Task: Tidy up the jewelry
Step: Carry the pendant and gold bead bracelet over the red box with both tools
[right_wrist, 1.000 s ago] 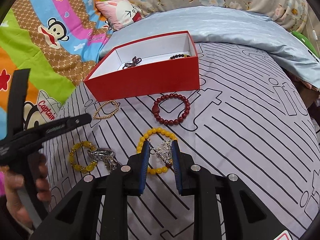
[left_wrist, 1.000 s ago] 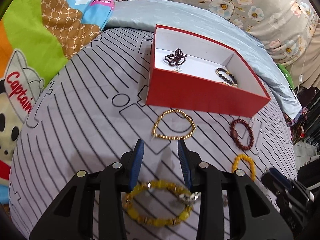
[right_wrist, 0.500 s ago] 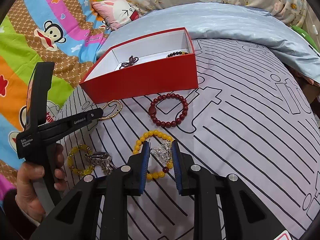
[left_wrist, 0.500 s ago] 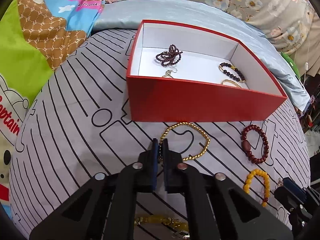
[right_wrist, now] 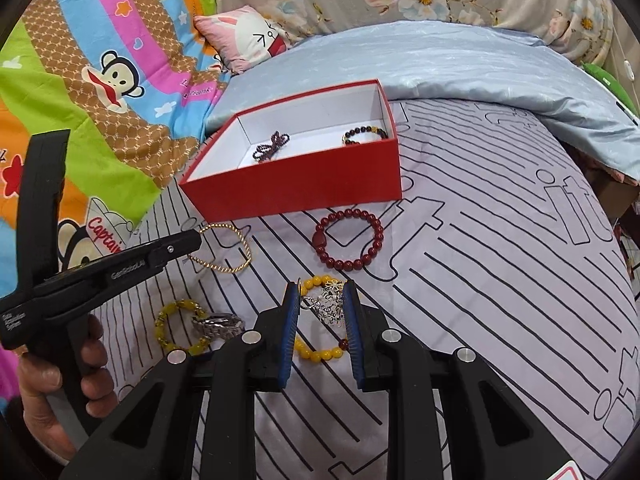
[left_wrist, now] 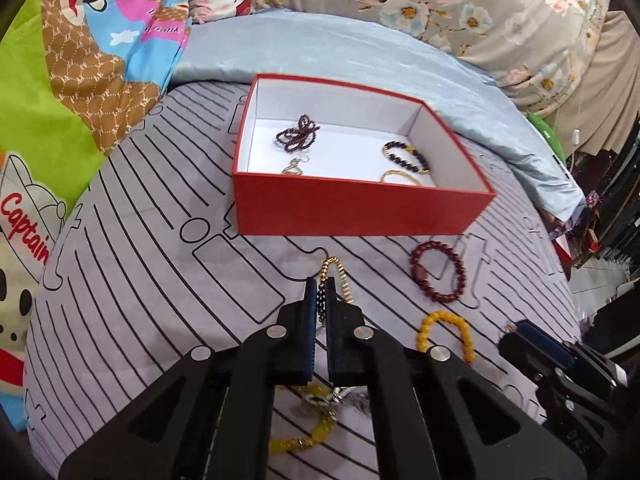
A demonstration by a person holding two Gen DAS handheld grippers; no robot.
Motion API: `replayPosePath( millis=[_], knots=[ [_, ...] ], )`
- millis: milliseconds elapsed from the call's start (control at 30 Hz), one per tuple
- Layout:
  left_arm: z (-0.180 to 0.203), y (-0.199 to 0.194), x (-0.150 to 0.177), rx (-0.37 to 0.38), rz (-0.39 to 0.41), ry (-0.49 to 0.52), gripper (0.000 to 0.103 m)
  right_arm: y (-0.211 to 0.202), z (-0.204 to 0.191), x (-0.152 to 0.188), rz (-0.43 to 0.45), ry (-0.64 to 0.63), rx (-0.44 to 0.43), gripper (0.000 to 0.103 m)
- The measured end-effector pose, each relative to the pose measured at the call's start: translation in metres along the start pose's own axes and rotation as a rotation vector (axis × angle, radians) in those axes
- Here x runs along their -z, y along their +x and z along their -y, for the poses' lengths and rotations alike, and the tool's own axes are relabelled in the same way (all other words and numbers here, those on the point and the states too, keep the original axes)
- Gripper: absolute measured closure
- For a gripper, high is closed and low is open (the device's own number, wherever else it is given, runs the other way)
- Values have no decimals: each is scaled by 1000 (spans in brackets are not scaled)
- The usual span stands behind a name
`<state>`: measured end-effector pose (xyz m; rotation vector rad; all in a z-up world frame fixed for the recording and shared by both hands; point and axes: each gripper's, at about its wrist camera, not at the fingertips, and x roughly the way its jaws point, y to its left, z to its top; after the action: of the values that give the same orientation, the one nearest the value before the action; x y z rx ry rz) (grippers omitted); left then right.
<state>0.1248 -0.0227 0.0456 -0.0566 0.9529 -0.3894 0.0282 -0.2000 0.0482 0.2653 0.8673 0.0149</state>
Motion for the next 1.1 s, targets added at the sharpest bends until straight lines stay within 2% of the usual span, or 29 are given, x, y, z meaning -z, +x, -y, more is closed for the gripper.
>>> replayPosePath(
  millis=[300, 533, 733, 933, 1100],
  knots=[
    [12, -48, -18, 44, 82, 25, 100, -18, -3, -16, 49, -11, -19, 82],
    [20, -60, -57, 62, 153, 48, 100, -20, -4, -59, 111, -39, -45, 82],
    [26, -37, -96, 38, 189, 68, 99, -2, -8, -107, 164, -75, -13, 82],
    [26, 7, -119, -2, 164, 78, 99, 33, -6, -139, 145, -82, -8, 82],
    [22, 39, -127, -21, 133, 73, 99, 65, -5, -149, 110, -80, -11, 82]
  ],
)
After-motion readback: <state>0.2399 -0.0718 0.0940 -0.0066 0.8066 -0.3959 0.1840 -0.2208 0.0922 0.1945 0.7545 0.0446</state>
